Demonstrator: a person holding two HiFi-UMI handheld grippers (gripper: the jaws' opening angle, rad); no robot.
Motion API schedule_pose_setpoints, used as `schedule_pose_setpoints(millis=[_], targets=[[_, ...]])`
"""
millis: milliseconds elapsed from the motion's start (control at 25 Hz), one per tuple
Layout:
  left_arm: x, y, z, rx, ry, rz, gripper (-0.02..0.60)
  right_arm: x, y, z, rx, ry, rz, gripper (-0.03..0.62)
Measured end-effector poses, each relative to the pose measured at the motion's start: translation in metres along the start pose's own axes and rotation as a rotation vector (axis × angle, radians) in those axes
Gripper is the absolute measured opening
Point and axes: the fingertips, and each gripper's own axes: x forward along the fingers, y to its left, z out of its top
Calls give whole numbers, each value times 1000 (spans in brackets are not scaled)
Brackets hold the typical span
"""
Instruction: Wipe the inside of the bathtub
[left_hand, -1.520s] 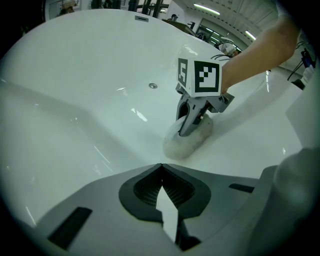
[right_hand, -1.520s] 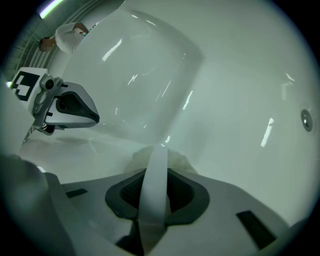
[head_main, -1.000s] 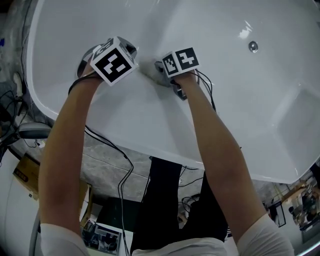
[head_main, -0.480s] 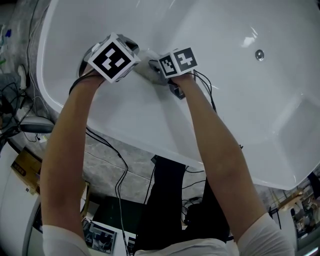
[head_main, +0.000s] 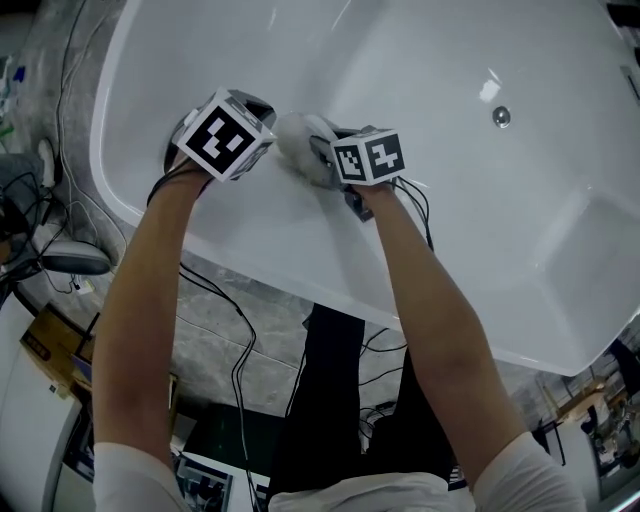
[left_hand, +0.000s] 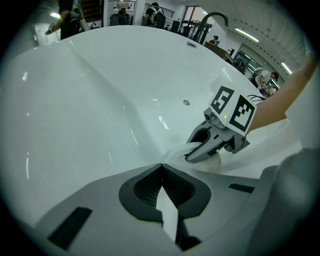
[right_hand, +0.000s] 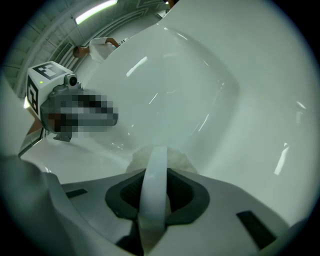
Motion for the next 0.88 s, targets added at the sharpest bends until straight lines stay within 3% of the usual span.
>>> schedule_pose_setpoints(millis=[160, 480, 880], targets=[[-11, -15, 11, -33, -29, -27, 8, -34, -4, 9, -1, -36, -46, 92], [-44, -66, 50, -81, -130, -82, 8, -130, 5, 25, 60, -211, -121, 92], [-116, -151, 101, -93, -278, -140, 8, -284, 44, 9, 95, -382, -223, 92]])
